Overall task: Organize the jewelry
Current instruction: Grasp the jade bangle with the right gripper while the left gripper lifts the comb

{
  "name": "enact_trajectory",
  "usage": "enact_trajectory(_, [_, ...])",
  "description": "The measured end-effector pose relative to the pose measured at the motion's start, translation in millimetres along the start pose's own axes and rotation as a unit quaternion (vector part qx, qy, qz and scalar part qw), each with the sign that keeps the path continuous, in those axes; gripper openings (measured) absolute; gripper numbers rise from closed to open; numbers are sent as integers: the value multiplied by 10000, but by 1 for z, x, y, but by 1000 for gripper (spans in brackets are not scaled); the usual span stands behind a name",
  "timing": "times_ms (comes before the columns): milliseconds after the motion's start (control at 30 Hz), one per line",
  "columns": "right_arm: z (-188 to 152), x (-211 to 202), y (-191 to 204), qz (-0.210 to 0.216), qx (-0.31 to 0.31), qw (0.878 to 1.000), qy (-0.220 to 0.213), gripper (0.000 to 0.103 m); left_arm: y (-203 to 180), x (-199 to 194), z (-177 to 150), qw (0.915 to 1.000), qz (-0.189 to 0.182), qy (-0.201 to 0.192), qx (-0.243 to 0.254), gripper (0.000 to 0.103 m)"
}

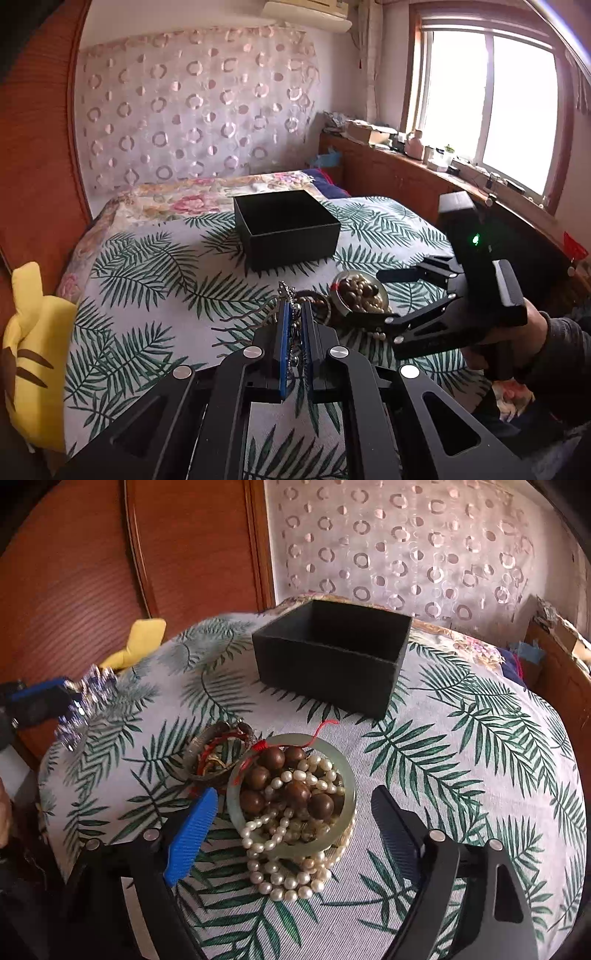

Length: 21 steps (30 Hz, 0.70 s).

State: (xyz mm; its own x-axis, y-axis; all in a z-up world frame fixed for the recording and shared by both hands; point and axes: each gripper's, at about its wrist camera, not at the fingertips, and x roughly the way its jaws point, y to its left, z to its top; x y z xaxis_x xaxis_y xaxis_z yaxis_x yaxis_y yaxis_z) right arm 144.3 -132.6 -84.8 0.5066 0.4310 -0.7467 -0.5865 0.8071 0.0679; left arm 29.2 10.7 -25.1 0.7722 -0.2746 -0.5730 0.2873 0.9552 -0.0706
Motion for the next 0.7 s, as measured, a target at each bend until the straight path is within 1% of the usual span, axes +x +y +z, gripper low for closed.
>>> enact_trajectory(33, [0, 3, 0, 3, -23, 10000, 57, 86, 1, 0, 0, 10000, -1, -8, -8, 5])
enact_trajectory(67, [0, 6, 1, 2, -46, 9999, 92, 82, 2, 1, 1, 10000, 3, -24, -12, 5])
enact_trajectory(100, [0, 8, 1, 9, -74, 9999, 133, 76, 3, 2, 2, 10000, 14, -37, -11, 5])
enact_trajectory(133, [0, 9, 2, 32, -100, 9998, 143, 74, 3, 2, 3, 10000, 21, -44, -16, 5])
enact_trajectory(267, [2, 6, 2, 41, -132, 9999, 36, 74, 7, 7, 9, 10000, 12, -77, -59, 5])
enact_trajectory(433, [9, -11, -1, 126, -124, 9995, -274, 74, 9, 16, 19, 9999, 5, -110, -50, 5])
enact_trajectory(600, [17, -31, -8, 187, -84, 9985, -500, 74, 10, 22, 37, 9997, -25, -220, -37, 5])
enact_trajectory(700, [23, -38, -11, 152, -88, 9981, -592, 74, 10, 25, 49, 9996, -45, -289, -38, 5])
